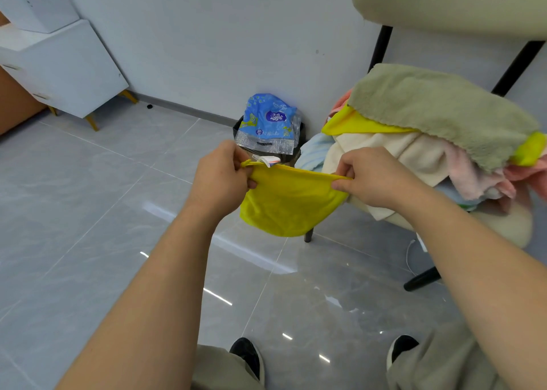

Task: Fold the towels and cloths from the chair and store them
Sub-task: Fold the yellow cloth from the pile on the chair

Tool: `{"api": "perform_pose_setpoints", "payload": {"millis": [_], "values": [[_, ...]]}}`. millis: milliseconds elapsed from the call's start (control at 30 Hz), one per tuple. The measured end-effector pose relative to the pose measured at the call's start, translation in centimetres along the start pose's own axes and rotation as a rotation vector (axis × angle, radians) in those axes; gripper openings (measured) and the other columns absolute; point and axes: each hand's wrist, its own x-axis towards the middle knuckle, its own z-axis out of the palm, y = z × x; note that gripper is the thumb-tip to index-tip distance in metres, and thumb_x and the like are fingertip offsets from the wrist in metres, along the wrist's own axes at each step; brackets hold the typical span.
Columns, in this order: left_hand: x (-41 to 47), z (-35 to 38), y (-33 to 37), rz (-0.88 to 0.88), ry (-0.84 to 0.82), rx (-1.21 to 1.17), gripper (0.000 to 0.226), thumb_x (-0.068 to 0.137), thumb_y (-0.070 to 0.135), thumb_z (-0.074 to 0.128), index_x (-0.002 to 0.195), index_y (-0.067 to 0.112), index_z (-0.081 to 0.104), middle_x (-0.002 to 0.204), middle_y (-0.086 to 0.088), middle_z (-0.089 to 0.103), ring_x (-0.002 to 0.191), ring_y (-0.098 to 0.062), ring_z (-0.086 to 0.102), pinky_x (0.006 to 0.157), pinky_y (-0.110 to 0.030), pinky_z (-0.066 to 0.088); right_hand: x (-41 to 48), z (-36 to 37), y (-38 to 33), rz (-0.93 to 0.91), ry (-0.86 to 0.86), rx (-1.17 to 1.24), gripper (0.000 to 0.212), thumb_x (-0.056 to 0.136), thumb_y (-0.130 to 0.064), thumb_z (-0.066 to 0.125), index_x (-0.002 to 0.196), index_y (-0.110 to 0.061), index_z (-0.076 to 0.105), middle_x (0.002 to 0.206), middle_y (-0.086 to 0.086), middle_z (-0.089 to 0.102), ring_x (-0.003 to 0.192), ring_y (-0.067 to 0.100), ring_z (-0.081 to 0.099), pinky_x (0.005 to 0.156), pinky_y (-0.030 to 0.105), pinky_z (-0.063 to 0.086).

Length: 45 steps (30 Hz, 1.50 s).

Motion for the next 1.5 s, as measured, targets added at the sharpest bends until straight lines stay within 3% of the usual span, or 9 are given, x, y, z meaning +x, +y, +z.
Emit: {"api": "perform_pose_setpoints", "payload": {"millis": [333, 467, 567, 667, 800, 933, 1167, 1333, 1500], "values": [[-0.1, 0.0, 0.1, 0.111, 0.016, 0.021, 0.007, 0.092, 0.028, 0.070, 0.090, 0.022, 0.069, 0.082, 0.009, 0.068, 0.079, -0.011, 0.063, 0.076, -0.034, 0.053, -0.4, -0.5, 0.1, 0.028, -0.176, -0.121, 0.021, 0.076, -0.016, 0.073, 0.074, -0.024, 0.055, 0.079, -0.006, 0.058, 0.083, 0.021, 0.058, 0.066, 0.032, 0.046], [-0.6, 0.7, 0.8, 0.178, -0.075, -0.042, 0.015, 0.086, 0.021, 0.077, 0.089, 0.023, 0.062, 0.083, 0.002, 0.066, 0.072, -0.016, 0.061, 0.069, -0.030, 0.052, -0.6, -0.4, -0.3, -0.021, -0.302, 0.090, 0.052, 0.068, -0.038, 0.086, 0.111, -0.028, 0.058, 0.107, -0.007, 0.065, 0.098, 0.015, 0.064, 0.085, 0.039, 0.056], [-1.0, 1.3, 1.4, 0.219, -0.101, -0.011, 0.034, 0.079, 0.018, 0.083, 0.088, 0.021, 0.050, 0.079, 0.004, 0.065, 0.060, -0.007, 0.054, 0.059, -0.019, 0.047, -0.6, 0.1, -1.6, -0.117, -0.169, 0.485, 0.073, 0.070, -0.053, 0.082, 0.134, -0.037, 0.051, 0.119, -0.011, 0.064, 0.112, 0.008, 0.062, 0.093, 0.032, 0.054], [-1.4, 1.8, 1.8, 0.238, -0.125, 0.002, 0.045, 0.076, 0.017, 0.086, 0.083, 0.022, 0.042, 0.078, 0.000, 0.069, 0.065, -0.016, 0.061, 0.061, -0.028, 0.049, -0.5, 0.5, -3.0, -0.199, -0.048, 0.648, 0.050, 0.086, -0.035, 0.078, 0.132, -0.031, 0.061, 0.105, -0.011, 0.071, 0.102, 0.001, 0.065, 0.081, 0.015, 0.048], [-1.7, 2.2, 1.8, 0.260, -0.158, 0.005, 0.049, 0.075, 0.017, 0.087, 0.083, 0.020, 0.039, 0.078, -0.002, 0.070, 0.065, -0.015, 0.061, 0.061, -0.028, 0.050, -0.4, 0.7, -3.6, -0.219, 0.017, 0.528, 0.023, 0.087, -0.034, 0.076, 0.109, -0.031, 0.076, 0.091, -0.011, 0.073, 0.089, -0.001, 0.065, 0.072, 0.007, 0.040], [-1.8, 2.5, 1.9, 0.260, -0.199, -0.008, 0.049, 0.074, 0.018, 0.088, 0.085, 0.020, 0.041, 0.078, 0.001, 0.071, 0.067, -0.016, 0.064, 0.062, -0.028, 0.053, -0.2, 0.9, -3.7, -0.233, 0.028, 0.389, 0.004, 0.089, -0.030, 0.072, 0.089, -0.035, 0.073, 0.091, -0.010, 0.074, 0.088, 0.002, 0.064, 0.070, 0.010, 0.040], [-1.5, 2.9, 1.4, 0.276, -0.295, -0.029, 0.041, 0.076, 0.016, 0.085, 0.092, 0.031, 0.051, 0.088, -0.001, 0.068, 0.080, -0.024, 0.065, 0.077, -0.043, 0.057, 0.2, -0.2, -2.2, -0.120, 0.204, 0.438, 0.006, 0.098, -0.025, 0.060, 0.097, -0.027, 0.066, 0.078, -0.014, 0.063, 0.066, 0.000, 0.052, 0.063, 0.013, 0.037], [-1.6, 2.2, 1.8, 0.385, -0.216, 0.031, 0.036, 0.078, 0.017, 0.082, 0.088, 0.035, 0.054, 0.087, 0.007, 0.063, 0.075, -0.006, 0.055, 0.067, -0.022, 0.043, 0.4, -1.9, -1.4, -0.052, 0.406, 0.638, 0.015, 0.101, -0.025, 0.052, 0.091, -0.037, 0.053, 0.097, 0.004, 0.070, 0.057, 0.013, 0.062, 0.064, 0.030, 0.049], [-2.0, 1.7, 2.1, 0.424, -0.146, 0.153, 0.029, 0.081, 0.021, 0.080, 0.097, 0.031, 0.058, 0.094, 0.011, 0.059, 0.084, -0.015, 0.058, 0.070, -0.030, 0.050, 0.0, -3.0, -2.0, -0.105, 0.549, 0.736, 0.018, 0.104, -0.019, 0.047, 0.093, -0.034, 0.048, 0.095, 0.016, 0.070, 0.062, 0.021, 0.071, 0.063, 0.044, 0.057]]}}
